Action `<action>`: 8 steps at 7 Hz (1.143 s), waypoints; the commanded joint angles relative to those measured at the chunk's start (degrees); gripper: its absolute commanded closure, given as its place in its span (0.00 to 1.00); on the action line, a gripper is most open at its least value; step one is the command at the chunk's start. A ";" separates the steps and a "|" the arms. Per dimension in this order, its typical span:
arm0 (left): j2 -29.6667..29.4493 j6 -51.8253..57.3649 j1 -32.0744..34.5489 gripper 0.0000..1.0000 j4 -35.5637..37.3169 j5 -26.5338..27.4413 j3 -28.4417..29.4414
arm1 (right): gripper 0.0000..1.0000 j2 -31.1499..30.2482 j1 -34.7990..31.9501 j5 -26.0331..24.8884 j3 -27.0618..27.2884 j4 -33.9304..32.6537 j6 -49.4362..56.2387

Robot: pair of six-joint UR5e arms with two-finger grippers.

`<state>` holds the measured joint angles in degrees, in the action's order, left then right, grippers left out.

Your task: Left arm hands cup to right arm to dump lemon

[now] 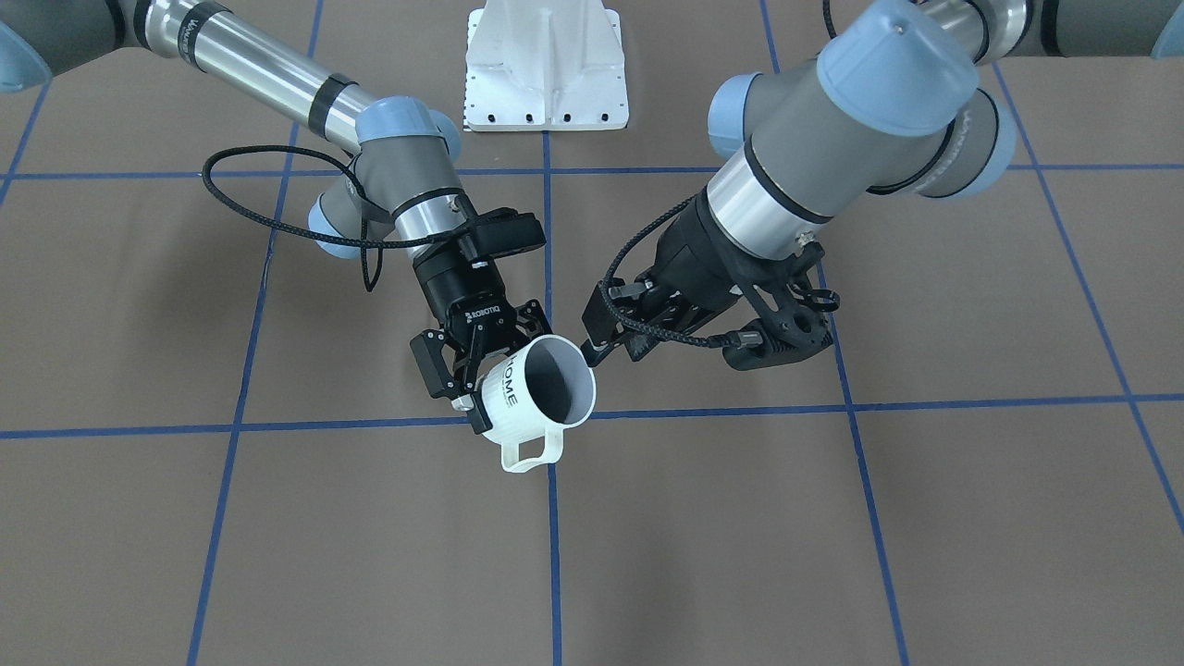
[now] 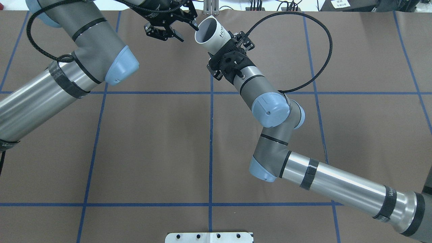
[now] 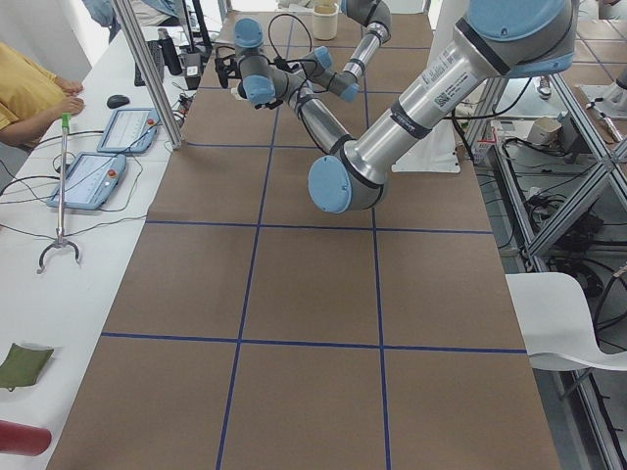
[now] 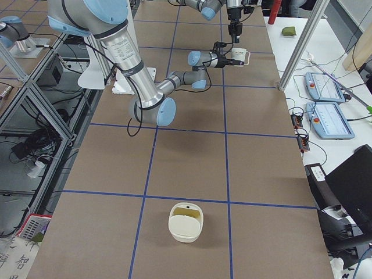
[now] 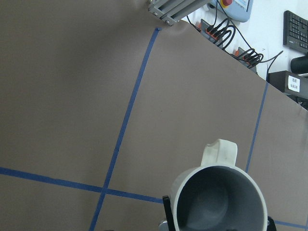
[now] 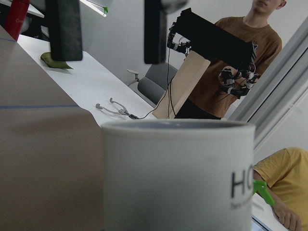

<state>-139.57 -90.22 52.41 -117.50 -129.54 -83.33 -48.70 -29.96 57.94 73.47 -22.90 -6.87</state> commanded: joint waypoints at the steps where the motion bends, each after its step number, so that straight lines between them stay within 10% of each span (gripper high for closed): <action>1: 0.00 -0.04 -0.64 0.59 -0.01 0.08 0.01 | 1.00 0.18 0.07 -0.28 0.09 0.31 -0.33; 8: -0.08 0.05 -0.73 0.64 -0.01 0.08 0.36 | 1.00 -0.17 2.27 -2.74 1.76 1.02 -2.62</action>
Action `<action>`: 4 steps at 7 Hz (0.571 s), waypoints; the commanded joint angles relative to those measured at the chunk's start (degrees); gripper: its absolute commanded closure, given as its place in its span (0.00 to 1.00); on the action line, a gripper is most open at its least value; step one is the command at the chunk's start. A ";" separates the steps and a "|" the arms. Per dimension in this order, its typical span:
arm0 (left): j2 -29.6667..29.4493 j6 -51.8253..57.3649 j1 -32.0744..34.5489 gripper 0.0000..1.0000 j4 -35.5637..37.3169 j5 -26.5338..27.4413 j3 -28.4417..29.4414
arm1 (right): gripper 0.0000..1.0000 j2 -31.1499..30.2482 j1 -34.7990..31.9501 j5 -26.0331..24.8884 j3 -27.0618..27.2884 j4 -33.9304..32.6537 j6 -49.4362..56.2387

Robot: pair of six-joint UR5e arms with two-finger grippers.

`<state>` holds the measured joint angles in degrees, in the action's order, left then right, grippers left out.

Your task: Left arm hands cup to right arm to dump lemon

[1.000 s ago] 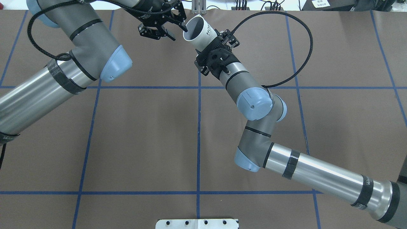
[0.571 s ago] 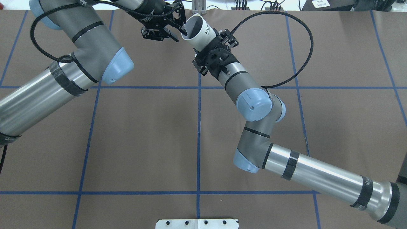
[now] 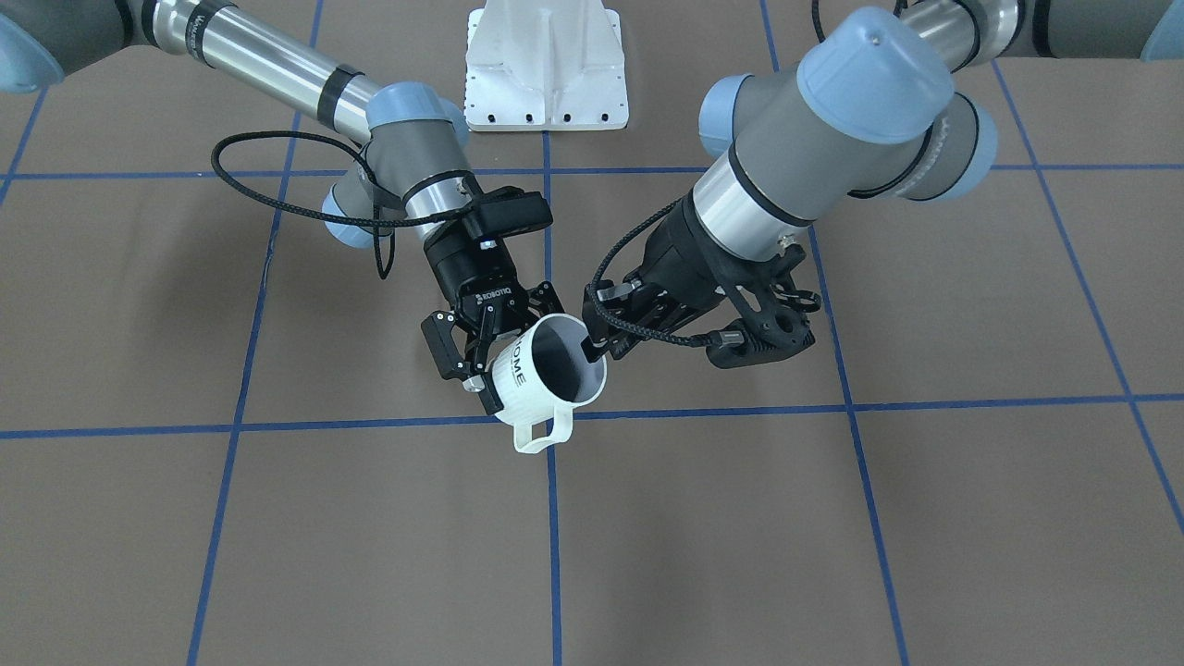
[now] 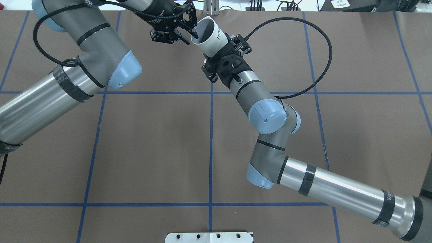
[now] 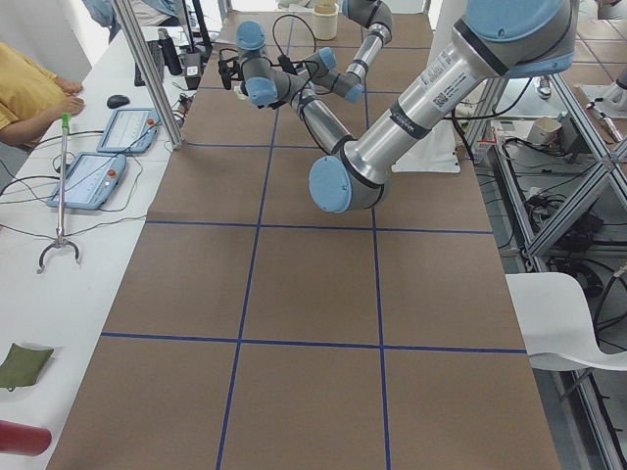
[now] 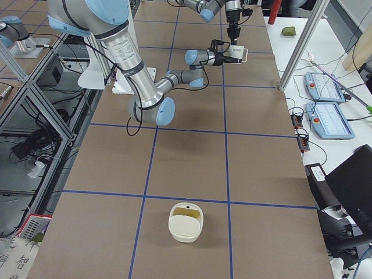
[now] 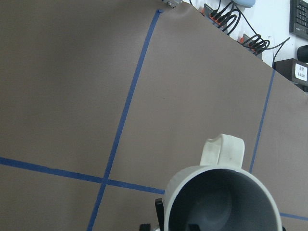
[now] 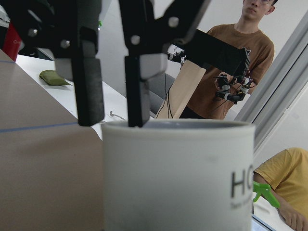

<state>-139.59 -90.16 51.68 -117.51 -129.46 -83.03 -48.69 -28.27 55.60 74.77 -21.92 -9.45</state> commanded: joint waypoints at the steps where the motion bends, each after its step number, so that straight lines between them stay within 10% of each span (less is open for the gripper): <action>1: 0.01 -0.02 0.00 0.65 0.00 0.00 -0.03 | 1.00 -0.09 1.02 -0.84 0.55 0.12 -0.04; 4: 0.19 0.07 -0.44 0.66 0.00 0.00 0.06 | 1.00 -0.44 1.28 -1.02 1.26 0.04 0.05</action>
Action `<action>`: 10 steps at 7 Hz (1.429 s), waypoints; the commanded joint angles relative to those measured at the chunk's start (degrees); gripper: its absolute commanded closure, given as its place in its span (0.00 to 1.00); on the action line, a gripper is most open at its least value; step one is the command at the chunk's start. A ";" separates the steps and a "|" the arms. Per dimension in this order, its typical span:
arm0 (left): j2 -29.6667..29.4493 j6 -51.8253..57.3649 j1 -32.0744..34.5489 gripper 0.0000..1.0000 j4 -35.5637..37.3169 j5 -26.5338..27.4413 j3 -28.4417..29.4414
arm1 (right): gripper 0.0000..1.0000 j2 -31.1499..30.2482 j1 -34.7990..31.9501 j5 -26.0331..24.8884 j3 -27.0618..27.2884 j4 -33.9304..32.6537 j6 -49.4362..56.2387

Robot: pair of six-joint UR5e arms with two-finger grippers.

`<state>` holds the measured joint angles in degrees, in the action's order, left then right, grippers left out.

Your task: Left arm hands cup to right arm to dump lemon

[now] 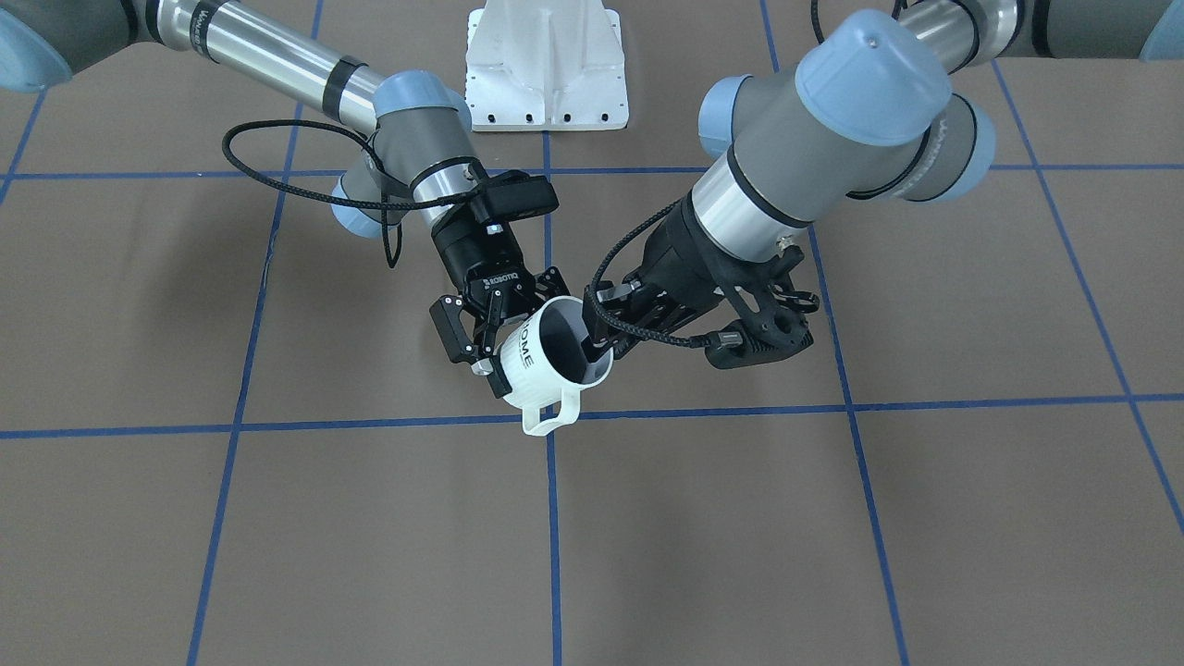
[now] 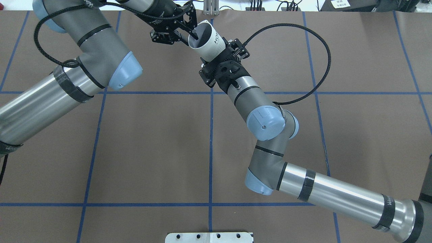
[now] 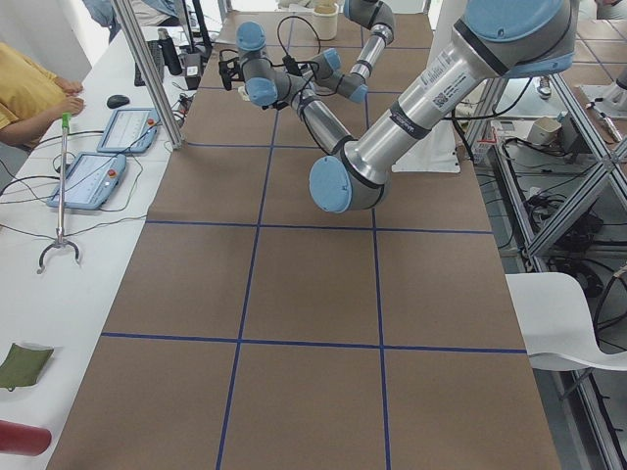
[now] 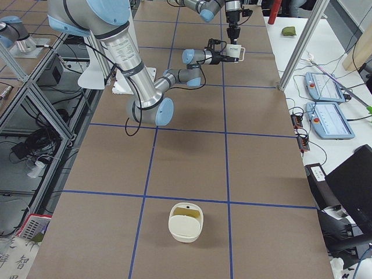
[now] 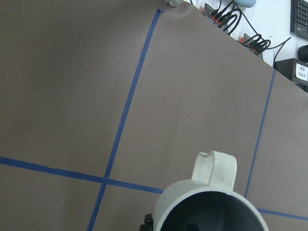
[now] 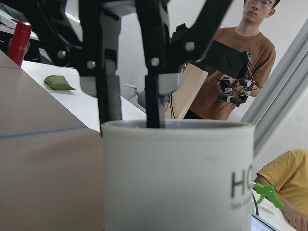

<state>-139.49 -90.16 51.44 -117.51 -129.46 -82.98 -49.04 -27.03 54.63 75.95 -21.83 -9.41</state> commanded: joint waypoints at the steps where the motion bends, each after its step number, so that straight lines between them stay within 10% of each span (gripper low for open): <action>1: 0.27 0.07 -0.20 0.66 0.00 -0.01 0.01 | 1.00 -0.09 0.05 -0.05 0.08 -0.05 0.01; 10: 0.45 0.16 -0.38 0.70 0.00 -0.01 0.01 | 1.00 -0.18 0.05 -0.05 0.08 -0.05 0.01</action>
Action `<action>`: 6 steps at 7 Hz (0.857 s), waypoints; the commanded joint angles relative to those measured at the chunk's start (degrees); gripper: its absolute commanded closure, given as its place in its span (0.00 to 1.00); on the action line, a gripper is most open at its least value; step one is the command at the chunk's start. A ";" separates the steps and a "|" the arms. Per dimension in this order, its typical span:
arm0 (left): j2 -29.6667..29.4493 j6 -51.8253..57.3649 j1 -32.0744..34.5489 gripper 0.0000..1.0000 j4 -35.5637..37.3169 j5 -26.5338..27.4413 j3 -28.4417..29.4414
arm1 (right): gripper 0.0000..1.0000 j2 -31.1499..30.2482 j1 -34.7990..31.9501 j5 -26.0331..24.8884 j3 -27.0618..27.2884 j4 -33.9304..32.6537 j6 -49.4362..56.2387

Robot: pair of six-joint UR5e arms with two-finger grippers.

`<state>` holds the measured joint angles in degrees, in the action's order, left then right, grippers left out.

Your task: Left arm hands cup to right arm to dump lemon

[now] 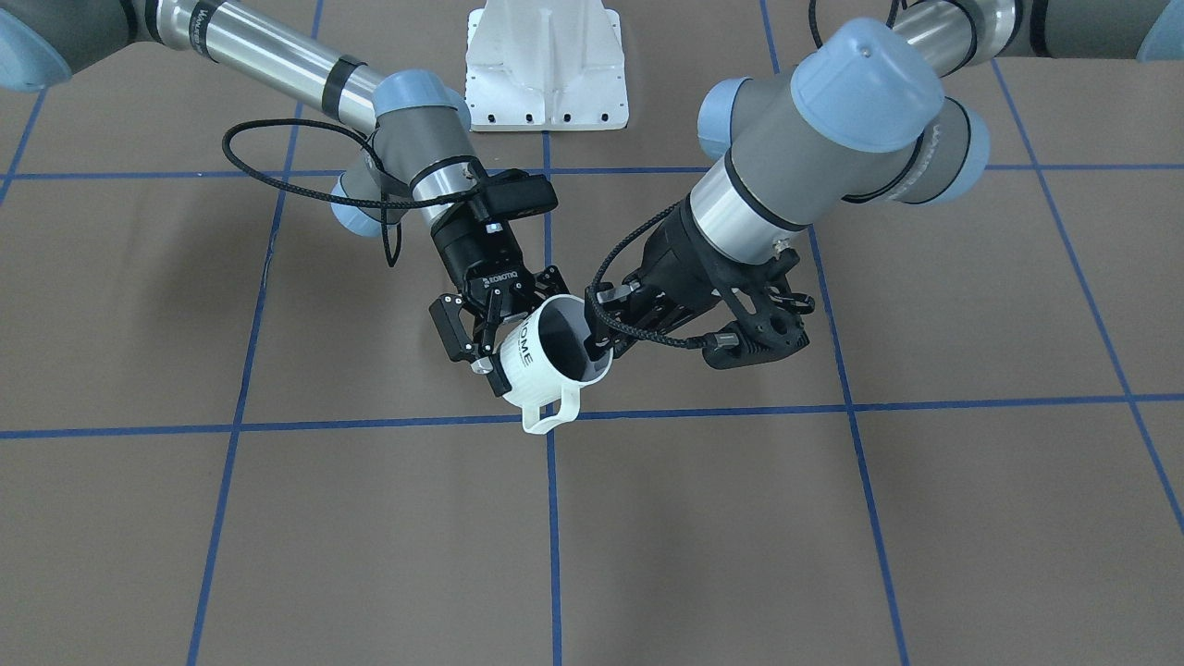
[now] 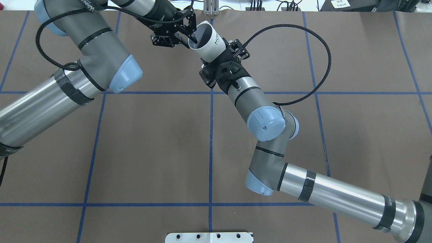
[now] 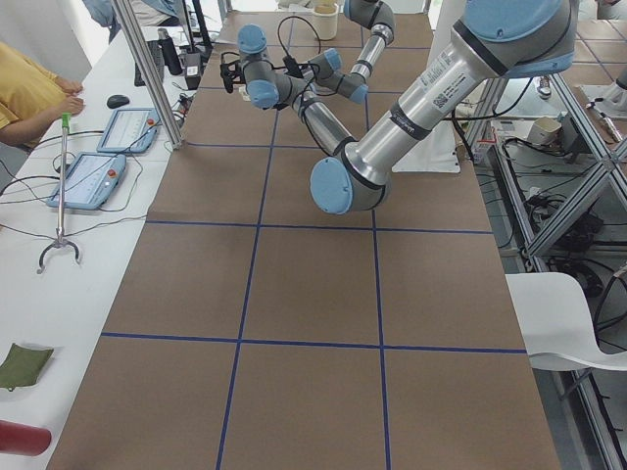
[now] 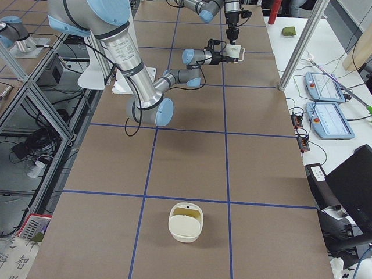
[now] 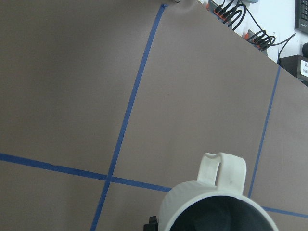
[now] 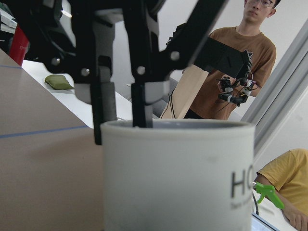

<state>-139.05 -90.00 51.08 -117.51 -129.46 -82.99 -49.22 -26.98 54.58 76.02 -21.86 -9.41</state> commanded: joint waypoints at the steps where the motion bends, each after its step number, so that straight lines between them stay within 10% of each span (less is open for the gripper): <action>1: 0.00 0.00 -0.02 0.70 0.00 0.00 -0.07 | 1.00 0.00 0.00 0.00 0.00 -0.02 0.00; 3: 0.09 0.00 -0.02 0.71 0.00 0.00 -0.16 | 1.00 0.00 0.00 0.00 0.00 -0.02 0.00; 6: 0.09 0.18 -0.11 1.00 0.00 0.00 -0.24 | 0.89 -0.09 0.00 0.00 0.00 -0.20 0.00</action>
<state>-138.94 -89.90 51.04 -117.51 -129.47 -83.17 -49.28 -27.01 54.57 76.03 -21.97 -9.41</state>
